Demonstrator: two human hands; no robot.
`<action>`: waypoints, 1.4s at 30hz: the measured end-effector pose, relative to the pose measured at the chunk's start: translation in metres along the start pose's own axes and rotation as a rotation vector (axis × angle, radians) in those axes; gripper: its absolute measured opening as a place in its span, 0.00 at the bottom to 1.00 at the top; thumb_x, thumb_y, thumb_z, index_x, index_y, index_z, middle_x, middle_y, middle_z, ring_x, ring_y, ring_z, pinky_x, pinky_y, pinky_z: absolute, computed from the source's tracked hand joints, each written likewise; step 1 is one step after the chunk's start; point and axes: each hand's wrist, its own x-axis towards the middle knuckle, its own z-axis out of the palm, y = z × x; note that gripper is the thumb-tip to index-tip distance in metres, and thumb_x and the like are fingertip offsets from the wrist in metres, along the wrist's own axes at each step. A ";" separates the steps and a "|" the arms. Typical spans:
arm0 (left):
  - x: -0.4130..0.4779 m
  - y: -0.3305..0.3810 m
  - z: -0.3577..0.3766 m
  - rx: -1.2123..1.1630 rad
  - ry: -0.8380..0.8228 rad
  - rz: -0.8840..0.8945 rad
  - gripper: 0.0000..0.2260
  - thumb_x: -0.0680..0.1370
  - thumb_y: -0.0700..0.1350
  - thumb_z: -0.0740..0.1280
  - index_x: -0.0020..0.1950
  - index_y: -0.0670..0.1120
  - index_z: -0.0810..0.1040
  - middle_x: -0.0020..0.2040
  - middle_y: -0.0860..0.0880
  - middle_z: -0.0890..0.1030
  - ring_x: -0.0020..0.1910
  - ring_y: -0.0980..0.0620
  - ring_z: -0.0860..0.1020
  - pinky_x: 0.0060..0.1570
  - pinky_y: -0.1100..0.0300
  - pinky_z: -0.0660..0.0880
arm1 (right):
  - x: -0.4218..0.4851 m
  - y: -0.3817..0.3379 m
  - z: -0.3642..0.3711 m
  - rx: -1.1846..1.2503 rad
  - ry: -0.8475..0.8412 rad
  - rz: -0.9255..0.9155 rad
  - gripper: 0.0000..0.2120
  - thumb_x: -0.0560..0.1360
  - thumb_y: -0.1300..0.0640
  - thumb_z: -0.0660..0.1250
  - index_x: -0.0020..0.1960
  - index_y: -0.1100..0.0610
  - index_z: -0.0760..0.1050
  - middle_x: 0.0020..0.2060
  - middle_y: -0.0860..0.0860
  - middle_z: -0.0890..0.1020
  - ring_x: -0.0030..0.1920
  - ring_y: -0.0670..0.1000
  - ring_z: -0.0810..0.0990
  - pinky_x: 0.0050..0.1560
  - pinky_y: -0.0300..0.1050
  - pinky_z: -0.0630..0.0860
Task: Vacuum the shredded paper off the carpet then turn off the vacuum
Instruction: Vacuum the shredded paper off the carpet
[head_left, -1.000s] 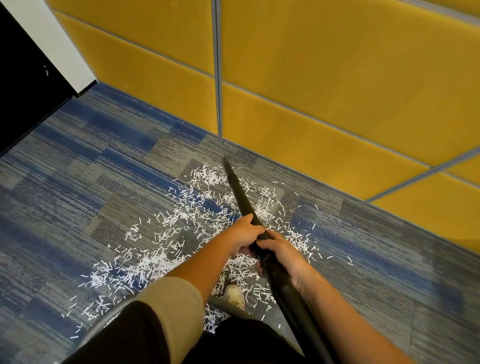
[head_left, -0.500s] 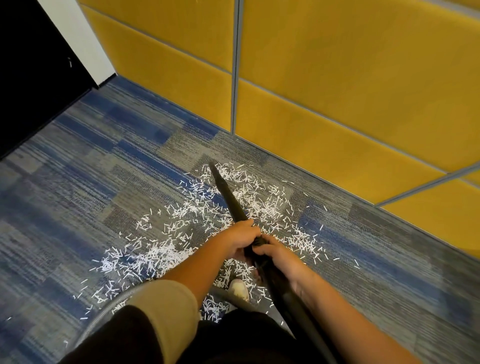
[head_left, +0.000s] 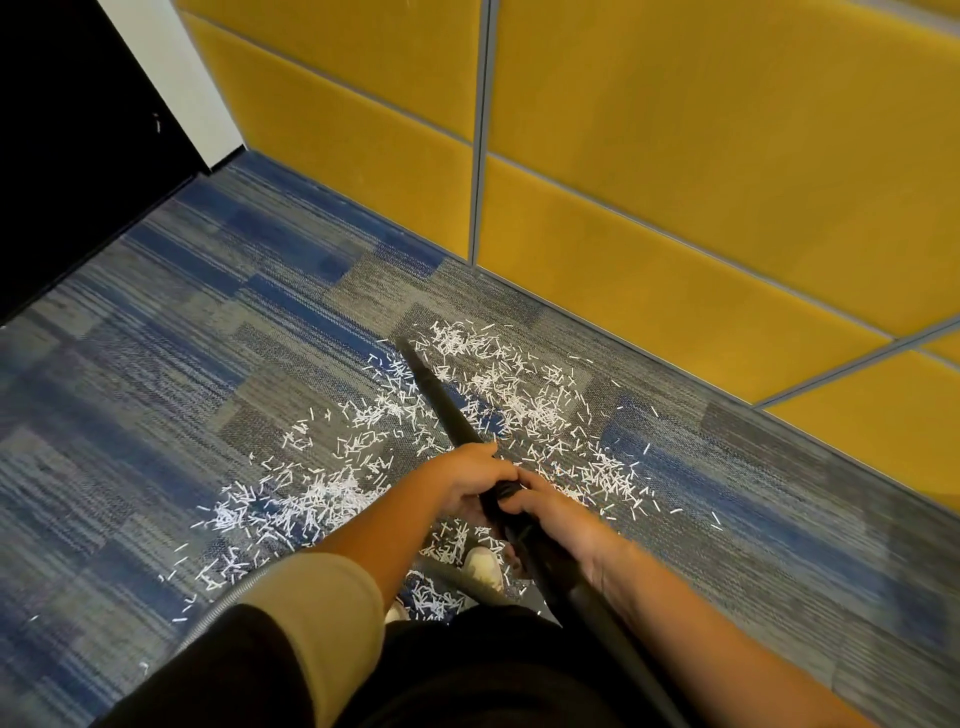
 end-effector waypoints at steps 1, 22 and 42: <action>-0.001 -0.001 -0.001 -0.006 -0.011 -0.005 0.29 0.80 0.43 0.61 0.78 0.51 0.53 0.49 0.46 0.78 0.40 0.50 0.79 0.48 0.52 0.79 | -0.002 0.001 0.000 0.006 -0.006 0.000 0.14 0.77 0.67 0.56 0.60 0.54 0.67 0.33 0.60 0.73 0.21 0.52 0.72 0.21 0.38 0.72; 0.003 0.007 0.022 0.027 -0.037 0.008 0.28 0.81 0.44 0.61 0.78 0.53 0.52 0.62 0.43 0.73 0.54 0.44 0.79 0.54 0.48 0.79 | -0.005 0.008 -0.023 0.037 0.035 -0.003 0.16 0.78 0.65 0.57 0.61 0.50 0.66 0.39 0.63 0.74 0.23 0.53 0.73 0.23 0.40 0.73; 0.009 0.017 0.030 0.003 -0.035 0.026 0.29 0.80 0.45 0.61 0.78 0.51 0.51 0.62 0.42 0.75 0.48 0.46 0.79 0.56 0.46 0.78 | 0.001 0.006 -0.039 0.090 0.066 -0.016 0.17 0.78 0.64 0.60 0.64 0.51 0.67 0.34 0.63 0.76 0.22 0.54 0.73 0.23 0.41 0.73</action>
